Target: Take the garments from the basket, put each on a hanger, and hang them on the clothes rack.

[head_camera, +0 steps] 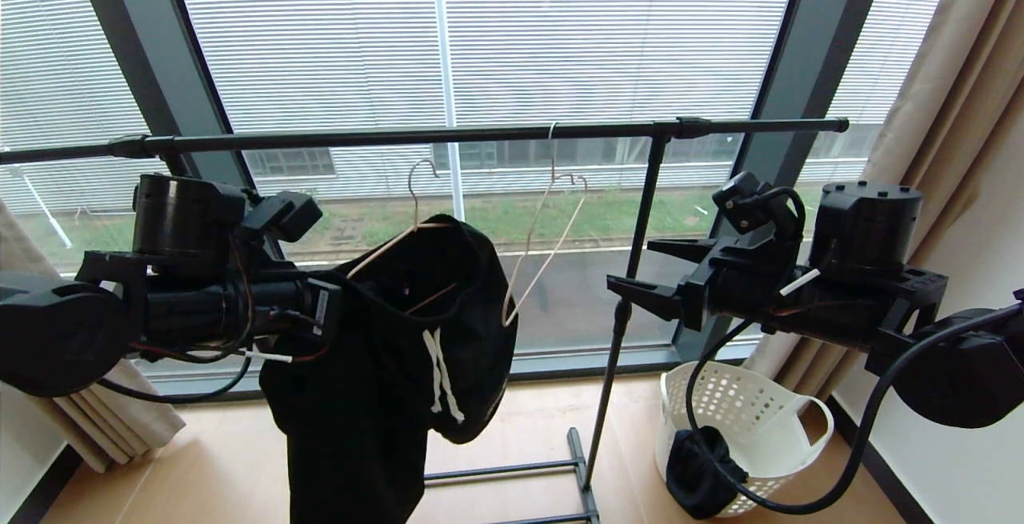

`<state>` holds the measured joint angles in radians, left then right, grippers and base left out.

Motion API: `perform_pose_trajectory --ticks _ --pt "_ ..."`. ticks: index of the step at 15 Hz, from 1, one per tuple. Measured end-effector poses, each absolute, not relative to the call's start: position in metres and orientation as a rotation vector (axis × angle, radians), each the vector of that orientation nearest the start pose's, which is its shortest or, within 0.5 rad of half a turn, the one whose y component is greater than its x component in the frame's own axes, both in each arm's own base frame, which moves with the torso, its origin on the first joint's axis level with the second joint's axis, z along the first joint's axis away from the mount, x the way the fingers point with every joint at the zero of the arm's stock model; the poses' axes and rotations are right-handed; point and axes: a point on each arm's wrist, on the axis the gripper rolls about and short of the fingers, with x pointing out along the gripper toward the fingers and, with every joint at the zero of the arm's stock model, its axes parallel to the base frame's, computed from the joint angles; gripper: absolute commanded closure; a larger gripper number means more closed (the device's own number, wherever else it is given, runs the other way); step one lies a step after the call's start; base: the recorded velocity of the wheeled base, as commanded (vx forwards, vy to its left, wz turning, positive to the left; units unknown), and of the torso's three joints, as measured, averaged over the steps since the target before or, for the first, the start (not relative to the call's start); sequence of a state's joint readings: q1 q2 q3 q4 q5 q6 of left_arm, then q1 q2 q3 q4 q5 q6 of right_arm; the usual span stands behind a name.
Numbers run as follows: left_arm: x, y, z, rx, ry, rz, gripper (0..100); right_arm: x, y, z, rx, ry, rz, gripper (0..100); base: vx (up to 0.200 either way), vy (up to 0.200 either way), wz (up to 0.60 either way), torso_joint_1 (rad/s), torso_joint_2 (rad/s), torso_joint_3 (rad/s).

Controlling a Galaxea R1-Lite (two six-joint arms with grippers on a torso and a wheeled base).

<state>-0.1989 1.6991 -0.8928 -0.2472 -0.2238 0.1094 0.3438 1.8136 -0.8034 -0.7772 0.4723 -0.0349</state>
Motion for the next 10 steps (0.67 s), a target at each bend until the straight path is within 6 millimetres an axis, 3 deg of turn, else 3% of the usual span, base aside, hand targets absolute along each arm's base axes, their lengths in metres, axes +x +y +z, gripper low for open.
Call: perform_pose_trajectory --ticks 10 --pt "0.337 -0.077 0.199 0.092 0.413 -0.423 100 0.303 0.119 0.162 -0.018 0.219 0.815 0 0.000 0.000 0.00 0.000 0.00 0.000"
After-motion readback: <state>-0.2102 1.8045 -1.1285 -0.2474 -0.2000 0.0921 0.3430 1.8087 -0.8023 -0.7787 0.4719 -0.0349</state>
